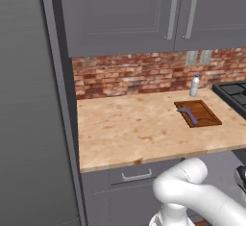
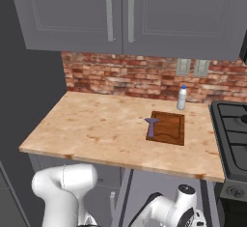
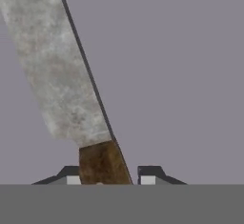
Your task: Open the drawer on the right and place the cutting tools on the cutting board.
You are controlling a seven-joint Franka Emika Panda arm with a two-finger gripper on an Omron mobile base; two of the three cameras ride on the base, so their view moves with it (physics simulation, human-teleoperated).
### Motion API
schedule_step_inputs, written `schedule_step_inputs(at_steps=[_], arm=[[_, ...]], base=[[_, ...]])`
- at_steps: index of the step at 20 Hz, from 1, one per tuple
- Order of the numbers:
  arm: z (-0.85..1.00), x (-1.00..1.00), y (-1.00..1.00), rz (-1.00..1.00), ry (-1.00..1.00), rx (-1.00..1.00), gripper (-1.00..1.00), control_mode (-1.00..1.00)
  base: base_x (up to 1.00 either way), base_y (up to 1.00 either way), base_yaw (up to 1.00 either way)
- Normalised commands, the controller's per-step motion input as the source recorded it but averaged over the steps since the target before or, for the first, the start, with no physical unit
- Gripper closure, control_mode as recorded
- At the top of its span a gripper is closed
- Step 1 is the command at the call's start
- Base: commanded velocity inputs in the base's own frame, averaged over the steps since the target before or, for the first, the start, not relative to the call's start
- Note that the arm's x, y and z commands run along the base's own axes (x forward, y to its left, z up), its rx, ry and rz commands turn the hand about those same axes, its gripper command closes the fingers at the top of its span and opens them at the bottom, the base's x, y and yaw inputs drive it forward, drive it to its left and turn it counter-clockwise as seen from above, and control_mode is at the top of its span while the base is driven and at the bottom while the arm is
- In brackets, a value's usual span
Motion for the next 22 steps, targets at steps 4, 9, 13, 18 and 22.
schedule_step_inputs(at_steps=[4, 9, 13, 18, 22], arm=[[0.01, -0.5, 0.01, 0.0, 0.0, 0.0, 1.0, -1.0], [0.59, -0.11, 0.0, 0.0, 0.0, 0.0, 1.0, -1.0], [0.93, 0.0, 0.01, 0.0, 0.0, 0.0, 1.0, -1.0], [1.0, 0.21, 0.19, 0.0, 0.0, 0.0, 1.0, -1.0], [1.0, 0.14, 0.2, 0.0, 0.0, 0.0, 1.0, -1.0]], base=[[0.0, 0.0, 0.0], [0.0, 0.0, 0.0], [0.0, 0.0, 0.0], [0.0, 0.0, 0.0], [0.0, 0.0, 0.0]])
